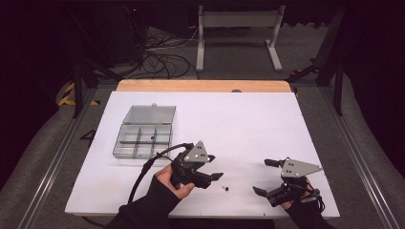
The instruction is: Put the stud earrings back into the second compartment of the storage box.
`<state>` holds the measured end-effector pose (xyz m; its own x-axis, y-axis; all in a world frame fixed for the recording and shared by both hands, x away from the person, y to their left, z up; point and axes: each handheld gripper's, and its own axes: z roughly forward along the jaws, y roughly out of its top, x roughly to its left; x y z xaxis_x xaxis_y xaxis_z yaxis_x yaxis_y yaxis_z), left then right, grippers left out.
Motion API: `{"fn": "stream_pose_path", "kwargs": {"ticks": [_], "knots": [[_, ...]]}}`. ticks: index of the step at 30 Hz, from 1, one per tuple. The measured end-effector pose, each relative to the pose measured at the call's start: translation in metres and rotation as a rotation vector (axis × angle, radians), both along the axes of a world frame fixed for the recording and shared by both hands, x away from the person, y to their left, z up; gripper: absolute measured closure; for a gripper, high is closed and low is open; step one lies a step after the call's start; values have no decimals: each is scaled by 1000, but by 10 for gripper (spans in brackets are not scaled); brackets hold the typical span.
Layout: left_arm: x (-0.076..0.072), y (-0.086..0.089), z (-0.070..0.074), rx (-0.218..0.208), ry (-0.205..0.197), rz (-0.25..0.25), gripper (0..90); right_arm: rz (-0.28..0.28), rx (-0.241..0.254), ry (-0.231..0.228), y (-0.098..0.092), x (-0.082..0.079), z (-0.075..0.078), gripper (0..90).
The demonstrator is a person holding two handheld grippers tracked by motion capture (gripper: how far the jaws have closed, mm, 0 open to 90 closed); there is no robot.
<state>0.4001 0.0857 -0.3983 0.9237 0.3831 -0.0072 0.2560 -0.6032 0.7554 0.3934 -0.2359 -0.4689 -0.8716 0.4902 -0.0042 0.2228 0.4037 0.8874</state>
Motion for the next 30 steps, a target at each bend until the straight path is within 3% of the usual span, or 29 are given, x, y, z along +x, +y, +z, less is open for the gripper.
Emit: {"fn": "stream_pose_path", "kwargs": {"ticks": [11,19,30], "knots": [[-2,-19,-17,37,34,-44,426,0,-2,-1,0,0,0,5],[0,-34,-34,103,69,-59,428,2,-2,-2,0,0,0,4],[6,-45,-51,156,99,-66,482,5,-1,-1,0,0,0,5]]}}
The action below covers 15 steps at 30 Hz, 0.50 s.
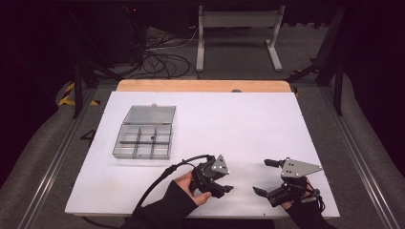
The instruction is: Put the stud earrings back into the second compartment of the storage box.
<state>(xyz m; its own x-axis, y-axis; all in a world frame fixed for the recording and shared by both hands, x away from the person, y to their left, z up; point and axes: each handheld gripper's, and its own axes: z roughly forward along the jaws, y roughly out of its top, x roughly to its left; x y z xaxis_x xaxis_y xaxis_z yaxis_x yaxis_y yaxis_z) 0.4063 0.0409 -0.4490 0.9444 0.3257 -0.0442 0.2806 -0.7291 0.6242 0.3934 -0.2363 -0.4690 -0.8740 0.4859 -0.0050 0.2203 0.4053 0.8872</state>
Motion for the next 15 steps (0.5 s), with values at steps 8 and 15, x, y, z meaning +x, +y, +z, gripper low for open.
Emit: {"fn": "stream_pose_path", "kwargs": {"ticks": [8,15], "knots": [[1,-9,-13,56,0,-8,532,0,3,4,0,0,0,5],[3,-12,-19,87,9,-8,583,1,3,3,0,0,0,5]]}}
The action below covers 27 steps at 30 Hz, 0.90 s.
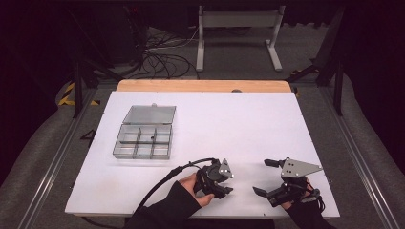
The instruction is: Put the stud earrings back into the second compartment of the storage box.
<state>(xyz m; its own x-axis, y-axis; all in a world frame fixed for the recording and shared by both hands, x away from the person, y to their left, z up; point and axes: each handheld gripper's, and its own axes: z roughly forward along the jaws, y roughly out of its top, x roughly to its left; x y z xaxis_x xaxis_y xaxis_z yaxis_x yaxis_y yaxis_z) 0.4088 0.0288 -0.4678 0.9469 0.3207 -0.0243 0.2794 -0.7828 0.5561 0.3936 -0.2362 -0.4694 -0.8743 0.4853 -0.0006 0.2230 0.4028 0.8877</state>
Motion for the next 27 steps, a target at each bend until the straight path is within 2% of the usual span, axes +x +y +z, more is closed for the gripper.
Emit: {"fn": "stream_pose_path", "kwargs": {"ticks": [6,10,15,23,27], "knots": [[-1,-4,-5,24,-2,-20,627,0,-2,0,0,0,0,5],[-2,-5,-6,30,-5,-15,654,1,-3,2,0,0,0,5],[-1,-4,-5,46,-17,-9,744,0,-3,1,0,0,0,5],[-2,-6,-4,59,-26,-13,759,0,-5,1,-1,0,-1,5],[-2,-6,-2,48,-27,-12,760,0,-5,1,-1,1,-1,5]]}}
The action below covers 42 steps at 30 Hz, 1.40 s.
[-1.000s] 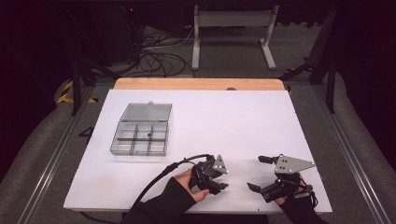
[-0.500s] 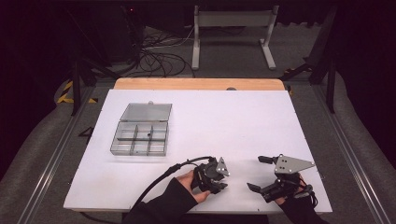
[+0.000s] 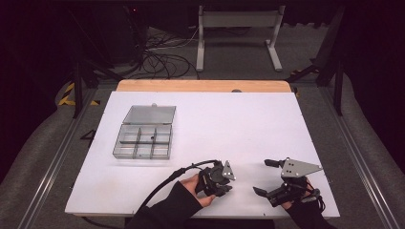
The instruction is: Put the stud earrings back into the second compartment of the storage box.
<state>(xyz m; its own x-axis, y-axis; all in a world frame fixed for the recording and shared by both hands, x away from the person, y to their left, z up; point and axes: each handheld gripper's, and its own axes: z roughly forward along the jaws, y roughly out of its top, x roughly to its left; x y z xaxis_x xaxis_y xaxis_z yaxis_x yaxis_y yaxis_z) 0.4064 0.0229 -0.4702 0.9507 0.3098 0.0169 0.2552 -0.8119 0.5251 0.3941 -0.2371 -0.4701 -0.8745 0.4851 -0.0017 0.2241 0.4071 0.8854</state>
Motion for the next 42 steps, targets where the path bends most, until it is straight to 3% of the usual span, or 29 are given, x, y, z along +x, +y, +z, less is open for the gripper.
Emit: {"fn": "stream_pose_path", "kwargs": {"ticks": [3,19,42], "knots": [[-1,3,7,-34,-3,5,758,0,0,0,0,0,0,5],[-10,19,47,-114,-56,-2,757,-1,0,6,1,0,-1,5],[-1,60,90,-149,-131,75,758,2,1,8,2,1,-1,5]]}}
